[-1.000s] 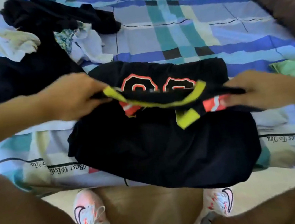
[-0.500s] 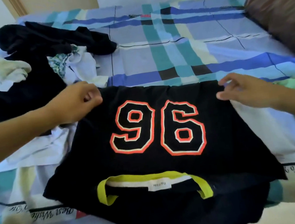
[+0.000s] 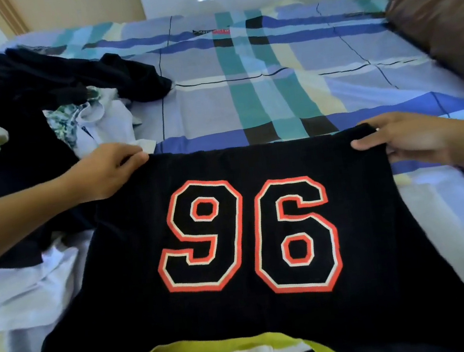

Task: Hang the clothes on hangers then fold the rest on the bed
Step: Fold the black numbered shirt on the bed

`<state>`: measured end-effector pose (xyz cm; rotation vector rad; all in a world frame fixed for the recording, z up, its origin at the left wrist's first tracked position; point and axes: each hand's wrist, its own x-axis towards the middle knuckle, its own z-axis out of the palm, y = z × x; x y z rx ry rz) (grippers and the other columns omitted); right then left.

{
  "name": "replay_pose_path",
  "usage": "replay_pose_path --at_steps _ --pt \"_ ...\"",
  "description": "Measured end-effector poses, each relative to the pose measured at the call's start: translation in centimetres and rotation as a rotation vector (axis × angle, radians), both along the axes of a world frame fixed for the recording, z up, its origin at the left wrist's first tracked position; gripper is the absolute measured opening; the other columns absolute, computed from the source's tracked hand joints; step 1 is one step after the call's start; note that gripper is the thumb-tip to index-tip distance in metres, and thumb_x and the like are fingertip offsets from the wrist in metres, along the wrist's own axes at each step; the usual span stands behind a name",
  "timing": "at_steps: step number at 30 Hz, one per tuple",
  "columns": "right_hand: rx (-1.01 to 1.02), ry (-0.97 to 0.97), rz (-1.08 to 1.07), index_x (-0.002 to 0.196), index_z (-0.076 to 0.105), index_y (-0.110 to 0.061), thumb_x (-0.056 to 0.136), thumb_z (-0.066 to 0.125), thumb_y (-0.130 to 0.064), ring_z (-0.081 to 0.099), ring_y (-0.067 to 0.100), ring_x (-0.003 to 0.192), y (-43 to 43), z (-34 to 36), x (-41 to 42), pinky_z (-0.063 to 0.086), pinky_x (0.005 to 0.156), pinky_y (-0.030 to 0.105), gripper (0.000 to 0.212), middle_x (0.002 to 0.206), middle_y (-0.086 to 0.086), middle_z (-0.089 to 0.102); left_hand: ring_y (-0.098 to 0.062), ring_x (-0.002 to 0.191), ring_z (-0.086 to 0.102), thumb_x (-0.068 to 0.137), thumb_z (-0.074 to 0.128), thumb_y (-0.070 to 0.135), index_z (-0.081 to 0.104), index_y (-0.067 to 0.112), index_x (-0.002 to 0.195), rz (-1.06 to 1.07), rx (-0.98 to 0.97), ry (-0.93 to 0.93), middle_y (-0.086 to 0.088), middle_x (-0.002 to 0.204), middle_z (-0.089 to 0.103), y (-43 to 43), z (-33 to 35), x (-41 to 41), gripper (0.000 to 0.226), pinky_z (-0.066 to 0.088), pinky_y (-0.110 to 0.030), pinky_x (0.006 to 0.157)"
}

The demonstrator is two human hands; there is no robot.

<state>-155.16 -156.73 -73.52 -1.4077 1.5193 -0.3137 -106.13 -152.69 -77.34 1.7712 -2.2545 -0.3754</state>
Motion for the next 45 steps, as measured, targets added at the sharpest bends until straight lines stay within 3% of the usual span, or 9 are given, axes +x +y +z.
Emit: replay_pose_path --at_steps 6,9,12,16,22,27,36,41,45 --pt "-0.317 0.114 -0.28 0.123 0.056 -0.016 0.098 0.064 -0.016 0.062 0.016 0.077 -7.3 1.7 1.6 0.054 0.089 0.04 0.025 0.105 0.01 0.07 -0.044 0.101 0.058 0.101 0.051 0.045 0.055 0.012 0.103 0.365 -0.241 -0.229 -0.018 0.097 0.059 -8.6 4.7 -0.6 0.033 0.047 -0.048 0.08" --pt "-0.468 0.365 -0.252 0.143 0.041 -0.014 0.092 0.072 -0.036 0.057 0.027 0.092 -7.6 2.2 3.0 0.045 0.089 0.038 0.063 0.121 0.017 0.062 -0.049 0.122 0.048 0.095 0.057 0.048 0.051 0.007 0.131 0.391 -0.173 -0.337 -0.028 0.13 0.052 -9.9 6.6 -1.9 0.054 0.043 -0.058 0.1" --pt "-0.44 0.335 -0.052 0.144 0.042 -0.02 0.09 0.074 -0.038 0.059 0.03 0.1 -3.0 2.1 3.8 0.044 0.087 0.037 0.065 0.116 0.011 0.062 -0.038 0.102 0.058 0.09 0.052 0.051 0.062 0.017 0.1 0.061 -0.226 -0.218 -0.014 0.104 0.059 -4.7 7.1 -3.7 0.037 0.05 -0.047 0.089" --pt "-0.443 0.367 0.097 0.106 0.058 -0.02 0.085 0.079 -0.034 0.059 0.027 0.089 6.3 -0.2 2.5 0.045 0.081 0.039 0.033 0.097 0.005 0.059 -0.008 0.063 0.048 0.091 0.057 0.05 0.048 0.026 0.072 -0.271 -0.118 0.004 0.009 0.07 0.048 8.9 4.7 -5.4 0.032 0.039 -0.026 0.061" --pt "-0.377 0.278 0.524 0.081 0.055 -0.028 0.06 0.081 -0.056 0.048 0.008 0.068 14.4 0.4 -0.5 0.042 0.064 0.019 0.043 0.078 -0.011 0.052 0.003 0.089 0.047 0.061 0.064 0.084 0.044 0.044 0.096 -0.456 0.275 -0.311 0.025 0.095 0.044 17.4 1.0 -4.3 0.056 0.046 -0.025 0.074" --pt "-0.564 0.465 0.676 0.093 0.056 -0.028 0.065 0.065 -0.05 0.05 0.01 0.084 16.0 -2.7 -2.6 0.047 0.074 0.033 0.037 0.098 -0.007 0.045 -0.001 0.082 0.048 0.073 0.06 0.043 0.047 0.041 0.101 -0.446 0.071 -0.373 0.021 0.093 0.047 18.1 -0.9 -2.9 0.031 0.039 -0.021 0.067" --pt "-0.373 -0.231 -0.142 0.073 0.05 -0.007 0.098 0.059 0.001 0.056 0.015 0.058 16.9 -3.0 -2.0 0.051 0.061 0.026 0.028 0.061 0.002 0.056 -0.014 0.09 0.042 0.054 0.073 0.071 0.05 0.037 0.117 -0.184 0.055 -0.332 0.018 0.103 0.038 18.7 -2.2 0.2 0.076 0.051 -0.038 0.073" --pt "-0.25 -0.519 -0.253 0.058 0.061 -0.023 0.098 0.056 0.001 0.063 0.014 0.067 17.2 -2.0 -1.1 0.056 0.081 0.034 0.047 0.069 0.0 0.062 -0.007 0.068 0.057 0.071 0.085 0.003 0.057 0.035 0.097 -0.053 -0.013 -0.027 0.015 0.083 0.056 18.9 -2.0 0.2 0.049 0.048 -0.026 0.062" --pt "-0.202 -0.774 -0.313 0.074 0.051 -0.01 0.08 0.072 -0.012 0.069 0.024 0.091 17.1 -1.4 -0.6 0.058 0.091 0.044 0.022 0.093 0.015 0.062 -0.011 0.066 0.065 0.085 0.072 -0.001 0.06 0.041 0.094 0.059 -0.035 0.158 0.015 0.081 0.066 18.8 -2.2 1.2 0.044 0.049 -0.028 0.064"
